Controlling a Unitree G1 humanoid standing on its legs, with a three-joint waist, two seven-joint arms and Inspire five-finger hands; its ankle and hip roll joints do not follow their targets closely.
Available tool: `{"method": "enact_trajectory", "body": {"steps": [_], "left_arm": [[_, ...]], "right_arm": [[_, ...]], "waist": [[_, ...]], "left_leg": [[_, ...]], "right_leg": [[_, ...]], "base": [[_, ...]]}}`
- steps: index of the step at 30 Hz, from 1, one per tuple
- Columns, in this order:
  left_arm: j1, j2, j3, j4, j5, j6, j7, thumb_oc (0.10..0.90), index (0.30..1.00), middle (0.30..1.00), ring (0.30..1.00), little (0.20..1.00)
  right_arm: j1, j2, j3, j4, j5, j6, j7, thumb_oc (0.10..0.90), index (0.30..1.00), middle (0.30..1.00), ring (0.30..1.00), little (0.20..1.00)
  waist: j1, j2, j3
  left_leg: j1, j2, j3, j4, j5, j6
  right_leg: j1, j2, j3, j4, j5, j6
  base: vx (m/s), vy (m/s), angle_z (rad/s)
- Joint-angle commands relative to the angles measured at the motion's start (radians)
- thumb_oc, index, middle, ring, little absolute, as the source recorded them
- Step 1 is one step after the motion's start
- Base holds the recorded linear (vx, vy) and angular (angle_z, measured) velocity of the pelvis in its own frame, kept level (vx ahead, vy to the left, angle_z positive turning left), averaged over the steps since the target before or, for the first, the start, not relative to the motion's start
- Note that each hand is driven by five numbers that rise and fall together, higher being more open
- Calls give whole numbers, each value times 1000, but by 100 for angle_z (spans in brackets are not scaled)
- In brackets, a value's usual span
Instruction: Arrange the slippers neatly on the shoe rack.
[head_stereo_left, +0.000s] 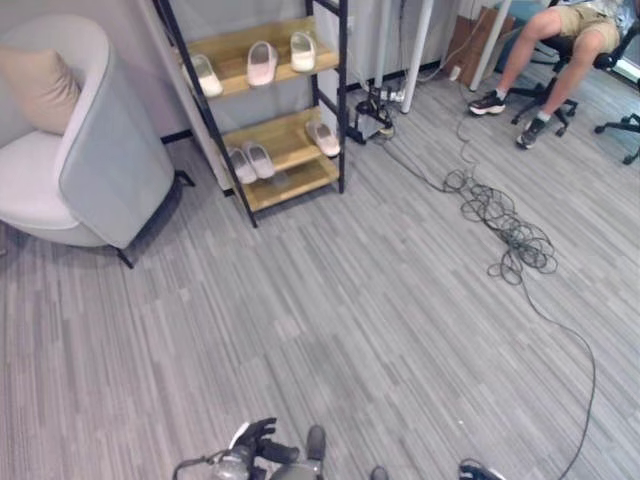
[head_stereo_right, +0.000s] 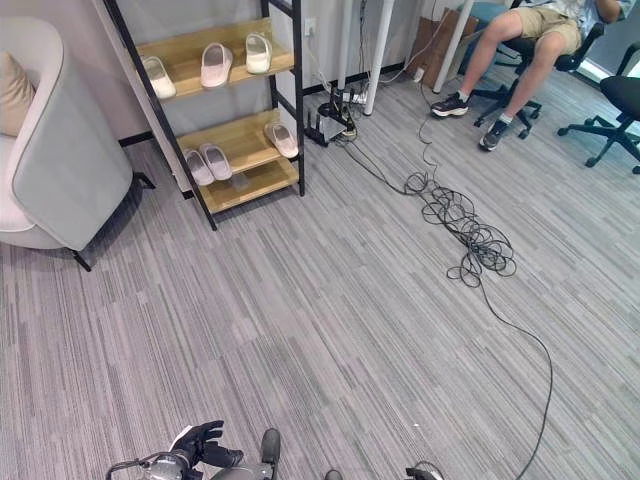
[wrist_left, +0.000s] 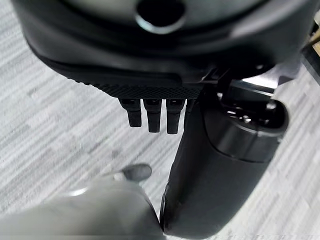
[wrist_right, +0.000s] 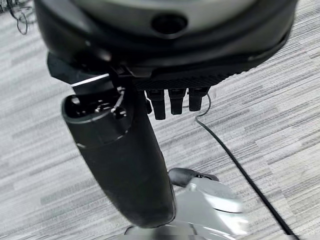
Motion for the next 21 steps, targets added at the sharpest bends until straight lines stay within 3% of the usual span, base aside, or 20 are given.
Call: {"method": "enact_trajectory", "body": {"steps": [1, 4, 5, 7, 8, 10, 11, 14, 15, 17, 18, 19, 20, 21], "left_arm": [[16, 25, -5, -15, -16, -6, 14, 800, 900, 900, 900, 900], [15, 29, -4, -20, -16, -8, 18, 800, 900, 900, 900, 900], [9, 28, 0, -17, -17, -6, 19, 800, 900, 900, 900, 900], [7, 27, 3, -12, -16, -6, 17, 800, 900, 900, 900, 900], [9, 26, 10, 2, -12, -5, 16, 800, 900, 900, 900, 900], [12, 24, 14, 7, -11, -6, 16, 800, 900, 900, 900, 900], [18, 23, 22, 21, -4, -8, 22, 800, 900, 900, 900, 900], [19, 21, 28, 30, 2, -10, 22, 800, 900, 900, 900, 900], [24, 16, 24, 40, 20, -10, 21, 800, 900, 900, 900, 900], [30, 9, 25, 46, 15, -8, 20, 800, 900, 900, 900, 900], [30, 9, 25, 46, 15, -8, 20, 800, 900, 900, 900, 900], [29, 8, 30, 42, 2, -8, 20, 800, 900, 900, 900, 900], [19, 8, 25, 30, -17, -6, 19, 800, 900, 900, 900, 900], [10, 8, 21, 15, -24, -6, 20, 800, 900, 900, 900, 900]], "right_arm": [[-1, -41, 20, -47, -9, -7, -4, 800, 900, 900, 900, 900], [5, -38, 24, -56, -16, -9, -4, 800, 900, 900, 900, 900], [-1, -37, 29, -58, -21, -10, -5, 800, 900, 900, 900, 900], [-6, -38, 30, -55, -21, -10, -5, 800, 900, 900, 900, 900], [-17, -40, 35, -57, -25, -9, -4, 800, 900, 900, 900, 900], [-18, -42, 38, -58, -26, -7, -4, 800, 900, 900, 900, 900], [-14, -46, 40, -63, -26, -6, -6, 800, 900, 900, 900, 900], [0, -48, 35, -64, -23, -4, -4, 800, 900, 900, 900, 900], [14, -47, 32, -56, -23, -4, -4, 800, 900, 900, 900, 900], [23, -45, 29, -43, -21, -3, -7, 800, 900, 900, 900, 900], [23, -45, 29, -43, -21, -3, -7, 800, 900, 900, 900, 900], [23, -41, 28, -39, -16, -9, -8, 800, 900, 900, 900, 900], [13, -40, 25, -38, 3, -12, -15, 800, 900, 900, 900, 900], [7, -43, 25, -43, 17, -15, -18, 800, 900, 900, 900, 900]], "waist": [[12, -13, -16], [3, 9, -6], [-2, 19, -10], [-13, 22, -10], [-32, 16, -11], [-41, 12, -11], [-69, 7, -7], [-86, 9, -3], [-89, 11, -18], [-92, 22, -29], [-92, 22, -28], [-89, 25, -28], [-81, 5, -10], [-74, -10, 4]], "left_leg": [[-49, -18, -76, 190, -185, 26], [-4, -8, -97, 188, -213, 31], [36, 2, -108, 171, -231, 27], [69, 8, -118, 155, -245, 21], [119, 7, -132, 129, -265, 15], [145, 9, -138, 116, -275, 10], [203, 12, -168, 90, -292, -3], [249, 30, -196, 85, -303, -18], [253, 43, -208, 103, -299, -32], [244, 66, -212, 152, -248, -63], [244, 66, -212, 152, -248, -63], [217, 73, -214, 233, -186, -90], [113, 85, -168, 415, -103, -118], [69, 100, -128, 483, -67, -117]], "right_leg": [[-12, 18, 40, 185, 260, 40], [-74, -6, 3, 240, 220, 19], [-118, -36, -50, 180, 173, -8], [-126, -38, -76, 135, 127, -19], [-180, -33, -97, 41, 141, -18], [-198, -33, -104, -16, 154, -13], [-246, -13, -98, -127, 200, 1], [-243, 13, -74, -171, 223, 7], [-216, 32, -56, -185, 218, -12], [-189, 60, -59, -193, 210, -36], [-188, 60, -59, -193, 210, -36], [-160, 72, -61, -210, 200, -50], [-105, 57, -65, -240, 182, -73], [-74, 53, -64, -256, 174, -88]], "base": [[173, 72, 7], [198, 27, 21], [287, -8, 12], [334, -84, 26], [370, -107, 35], [388, -131, 2], [543, -191, -14], [375, -168, 27], [275, -166, 75], [270, -174, 86], [175, -166, 39], [179, -229, 4], [232, -318, -3], [141, -217, 19]]}}
